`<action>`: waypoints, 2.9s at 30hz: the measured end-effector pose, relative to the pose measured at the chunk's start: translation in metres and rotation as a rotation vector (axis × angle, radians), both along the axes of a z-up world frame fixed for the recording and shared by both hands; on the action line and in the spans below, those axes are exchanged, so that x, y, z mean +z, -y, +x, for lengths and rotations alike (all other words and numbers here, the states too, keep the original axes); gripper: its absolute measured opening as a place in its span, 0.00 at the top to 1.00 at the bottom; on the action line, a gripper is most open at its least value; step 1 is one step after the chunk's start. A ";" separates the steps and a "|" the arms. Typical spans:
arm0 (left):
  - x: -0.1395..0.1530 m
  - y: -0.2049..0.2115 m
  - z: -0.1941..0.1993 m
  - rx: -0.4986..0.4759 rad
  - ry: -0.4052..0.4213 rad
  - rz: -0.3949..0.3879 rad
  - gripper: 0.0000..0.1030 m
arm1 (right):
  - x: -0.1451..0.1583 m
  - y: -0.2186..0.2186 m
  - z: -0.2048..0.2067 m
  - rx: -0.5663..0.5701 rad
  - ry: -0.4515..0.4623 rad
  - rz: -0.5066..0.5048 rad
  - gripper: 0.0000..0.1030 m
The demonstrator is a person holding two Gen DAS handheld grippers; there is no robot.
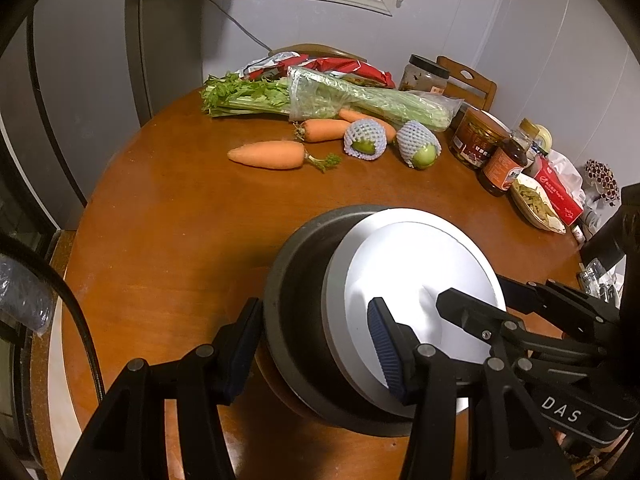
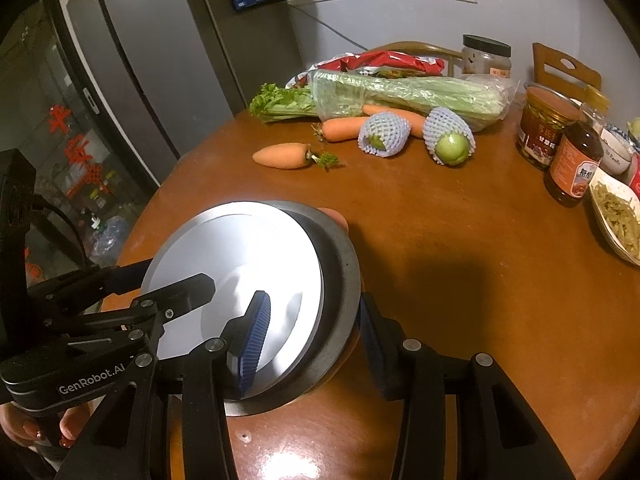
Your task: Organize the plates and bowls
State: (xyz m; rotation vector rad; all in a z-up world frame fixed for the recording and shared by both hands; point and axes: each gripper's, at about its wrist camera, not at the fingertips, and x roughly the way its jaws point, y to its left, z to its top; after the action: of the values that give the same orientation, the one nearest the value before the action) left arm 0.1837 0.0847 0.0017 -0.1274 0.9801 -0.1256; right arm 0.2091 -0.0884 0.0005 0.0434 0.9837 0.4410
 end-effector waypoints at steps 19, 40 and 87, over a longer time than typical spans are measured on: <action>0.007 -0.007 -0.008 0.032 0.025 0.001 0.48 | 0.013 0.003 -0.009 -0.004 0.042 -0.009 0.54; 0.033 0.003 -0.064 0.064 0.137 0.079 0.45 | 0.044 0.016 -0.062 -0.020 0.187 -0.028 0.42; 0.000 0.043 -0.197 0.053 0.134 0.142 0.40 | 0.011 0.064 -0.210 -0.127 0.219 -0.037 0.39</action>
State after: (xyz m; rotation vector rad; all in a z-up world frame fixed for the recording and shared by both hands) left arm -0.0130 0.0415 0.0017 -0.0144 0.8478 -0.0157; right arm -0.0008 -0.1523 0.0119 0.0235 0.7685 0.3039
